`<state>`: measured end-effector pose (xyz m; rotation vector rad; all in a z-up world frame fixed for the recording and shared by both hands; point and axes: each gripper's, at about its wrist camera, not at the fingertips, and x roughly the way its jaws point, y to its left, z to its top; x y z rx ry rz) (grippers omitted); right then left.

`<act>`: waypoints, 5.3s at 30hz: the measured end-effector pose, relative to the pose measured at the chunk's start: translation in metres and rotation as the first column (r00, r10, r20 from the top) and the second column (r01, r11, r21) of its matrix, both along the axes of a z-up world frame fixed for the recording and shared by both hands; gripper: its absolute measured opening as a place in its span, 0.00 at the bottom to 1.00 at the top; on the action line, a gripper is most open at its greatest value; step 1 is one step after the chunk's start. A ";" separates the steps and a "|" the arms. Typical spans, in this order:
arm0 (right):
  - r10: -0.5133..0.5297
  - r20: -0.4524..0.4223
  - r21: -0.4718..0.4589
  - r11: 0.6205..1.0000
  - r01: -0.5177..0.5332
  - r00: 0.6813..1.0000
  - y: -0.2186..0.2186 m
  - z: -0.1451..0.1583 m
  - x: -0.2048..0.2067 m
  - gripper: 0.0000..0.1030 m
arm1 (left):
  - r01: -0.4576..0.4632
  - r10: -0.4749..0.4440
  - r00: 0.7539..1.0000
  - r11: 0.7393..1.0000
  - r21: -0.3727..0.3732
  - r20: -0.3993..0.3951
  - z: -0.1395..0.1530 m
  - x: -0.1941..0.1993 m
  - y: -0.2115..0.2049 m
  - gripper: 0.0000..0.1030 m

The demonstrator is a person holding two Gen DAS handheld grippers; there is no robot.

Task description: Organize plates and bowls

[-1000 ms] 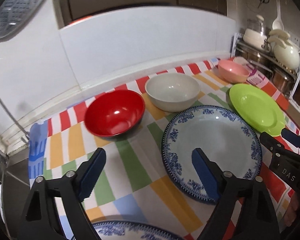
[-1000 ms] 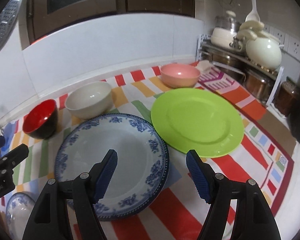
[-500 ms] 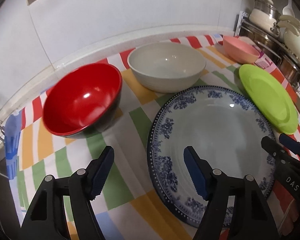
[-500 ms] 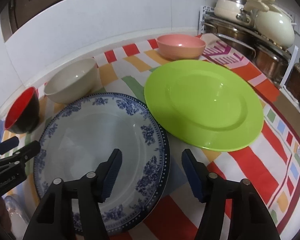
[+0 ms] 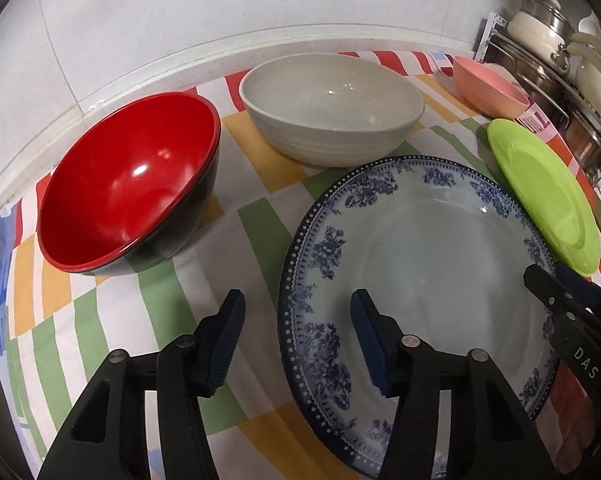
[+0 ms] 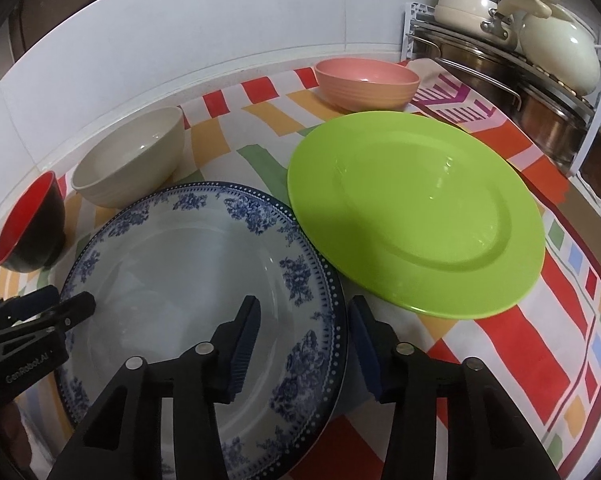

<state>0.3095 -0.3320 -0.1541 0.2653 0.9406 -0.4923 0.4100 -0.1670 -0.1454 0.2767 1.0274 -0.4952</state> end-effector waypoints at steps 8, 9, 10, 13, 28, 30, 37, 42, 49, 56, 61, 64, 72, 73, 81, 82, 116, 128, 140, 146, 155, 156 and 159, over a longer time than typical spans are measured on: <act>0.013 -0.017 -0.010 1.000 -0.013 1.000 -0.004 -0.001 0.002 0.34 | 0.003 -0.003 1.000 1.000 -0.015 -0.017 0.001 0.001 -0.005 0.36; 0.014 -0.017 -0.008 1.000 -0.014 1.000 -0.004 -0.001 0.002 0.34 | 0.003 -0.003 1.000 1.000 -0.014 -0.016 0.001 0.001 -0.006 0.35; 0.016 -0.019 -0.009 1.000 -0.016 1.000 -0.004 -0.001 0.002 0.33 | 0.000 0.000 1.000 1.000 -0.013 -0.017 0.001 0.001 -0.006 0.35; 0.021 -0.020 -0.010 1.000 -0.021 1.000 -0.004 0.000 0.002 0.33 | -0.006 0.006 1.000 1.000 -0.011 -0.014 0.002 0.000 -0.006 0.35; 0.065 -0.009 0.015 0.998 -0.065 0.998 0.019 0.013 -0.008 0.33 | -0.073 0.074 0.996 0.997 -0.014 0.041 0.020 -0.020 0.025 0.35; 0.075 -0.005 0.009 0.997 -0.075 0.997 0.025 0.016 -0.011 0.33 | -0.085 0.085 0.995 0.996 -0.021 0.045 0.024 -0.024 0.032 0.35; 0.122 0.016 -0.020 0.992 -0.121 0.992 0.051 0.036 -0.018 0.33 | -0.130 0.133 0.989 0.990 -0.055 0.062 0.042 -0.042 0.066 0.34; 0.159 0.028 -0.037 0.987 -0.158 0.987 0.074 0.047 -0.024 0.33 | -0.165 0.170 0.983 0.984 -0.070 0.071 0.051 -0.056 0.094 0.34; 0.208 0.037 -0.046 0.977 -0.207 0.977 0.108 0.056 -0.033 0.33 | -0.204 0.210 0.974 0.976 -0.074 0.079 0.058 -0.073 0.132 0.34; 0.250 0.032 -0.049 0.967 -0.248 0.968 0.146 0.058 -0.043 0.33 | -0.237 0.243 0.967 0.969 -0.073 0.076 0.059 -0.091 0.172 0.34; 0.270 0.025 -0.046 0.962 -0.268 0.963 0.172 0.058 -0.050 0.33 | -0.249 0.253 0.965 0.966 -0.067 0.070 0.055 -0.101 0.199 0.35; 0.280 0.016 -0.043 0.959 -0.279 0.960 0.186 0.056 -0.055 0.33 | -0.254 0.257 0.964 0.965 -0.059 0.063 0.051 -0.108 0.215 0.35; 0.293 -0.024 -0.017 0.956 -0.293 0.956 0.216 0.044 -0.068 0.33 | -0.257 0.258 0.966 0.966 -0.031 0.033 0.037 -0.120 0.241 0.35; 0.292 -0.031 -0.010 0.956 -0.293 0.956 0.219 0.042 -0.070 0.33 | -0.253 0.254 0.967 0.967 -0.025 0.029 0.035 -0.122 0.243 0.35; 0.287 -0.082 0.027 0.958 -0.286 0.954 0.229 0.030 -0.080 0.33 | -0.222 0.222 0.975 0.975 0.003 -0.003 0.024 -0.133 0.252 0.35; 0.287 -0.088 0.028 0.958 -0.285 0.954 0.230 0.029 -0.081 0.33 | -0.218 0.218 0.976 0.976 0.007 -0.007 0.023 -0.134 0.253 0.35; 0.306 -0.179 0.050 0.952 -0.302 0.935 0.238 0.011 -0.085 0.38 | -0.177 0.180 0.981 0.983 0.047 -0.070 0.006 -0.136 0.253 0.45; 0.264 -0.100 0.018 0.965 -0.263 0.959 0.226 0.030 -0.095 0.52 | -0.129 0.126 0.990 0.991 0.038 0.070 0.036 -0.140 0.237 0.62; 0.193 0.011 -0.081 0.978 -0.192 0.981 0.170 0.067 -0.103 0.67 | -0.057 0.059 0.983 0.998 -0.014 0.174 0.077 -0.143 0.172 0.74; 0.160 0.064 -0.122 0.981 -0.151 0.985 0.124 0.085 -0.105 0.72 | -0.039 0.049 0.974 0.998 -0.050 0.220 0.097 -0.145 0.125 0.81; 0.122 0.112 -0.159 0.982 -0.103 0.986 0.046 0.101 -0.103 0.74 | -0.009 0.028 0.968 0.997 -0.080 0.251 0.112 -0.142 0.048 0.88; 0.119 0.116 -0.165 0.981 -0.099 0.986 0.038 0.102 -0.102 0.75 | -0.003 0.024 0.967 0.997 -0.082 0.253 0.113 -0.141 0.038 0.89; 0.115 0.125 -0.186 0.978 -0.090 0.986 0.015 0.105 -0.101 0.78 | 0.004 0.017 0.968 0.997 -0.082 0.251 0.114 -0.138 0.013 0.89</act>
